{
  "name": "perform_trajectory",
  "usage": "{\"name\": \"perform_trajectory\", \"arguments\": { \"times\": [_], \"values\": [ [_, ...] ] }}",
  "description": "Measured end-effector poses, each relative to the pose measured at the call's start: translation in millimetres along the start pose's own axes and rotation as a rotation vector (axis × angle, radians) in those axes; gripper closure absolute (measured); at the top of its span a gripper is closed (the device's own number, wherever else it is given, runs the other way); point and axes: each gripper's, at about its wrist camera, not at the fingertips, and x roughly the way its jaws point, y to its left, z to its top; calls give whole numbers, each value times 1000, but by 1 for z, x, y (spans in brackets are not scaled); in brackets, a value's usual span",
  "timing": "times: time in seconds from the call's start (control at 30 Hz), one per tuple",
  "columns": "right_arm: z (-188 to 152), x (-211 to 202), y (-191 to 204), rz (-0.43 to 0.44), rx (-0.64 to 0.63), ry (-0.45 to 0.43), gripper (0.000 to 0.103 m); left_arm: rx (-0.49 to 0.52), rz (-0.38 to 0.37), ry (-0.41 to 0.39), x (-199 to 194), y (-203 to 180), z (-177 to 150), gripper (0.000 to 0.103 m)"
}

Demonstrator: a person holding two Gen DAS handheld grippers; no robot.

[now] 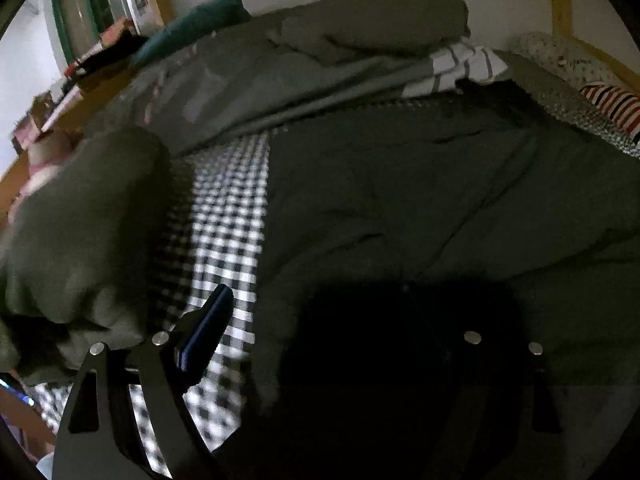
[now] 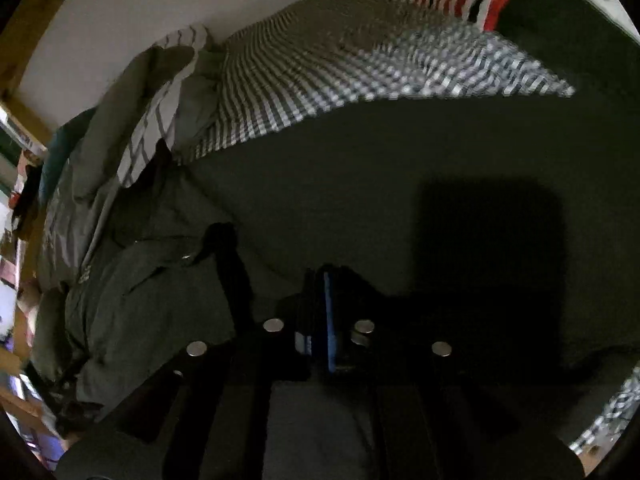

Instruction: Fold large clothes

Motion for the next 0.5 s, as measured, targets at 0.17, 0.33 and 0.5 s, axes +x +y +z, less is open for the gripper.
{"name": "perform_trajectory", "arguments": {
  "times": [0.17, 0.33, 0.5],
  "values": [
    [-22, -60, 70, 24, -219, -206, 15, -40, -100, -170, -68, -19, 24, 12],
    [-45, -35, 175, 66, -435, -169, 14, -21, -125, -88, -42, -67, 47, 11],
    [-88, 26, 220, 46, -567, -65, 14, 19, -44, 34, 17, -86, 27, 10]
  ]
}}
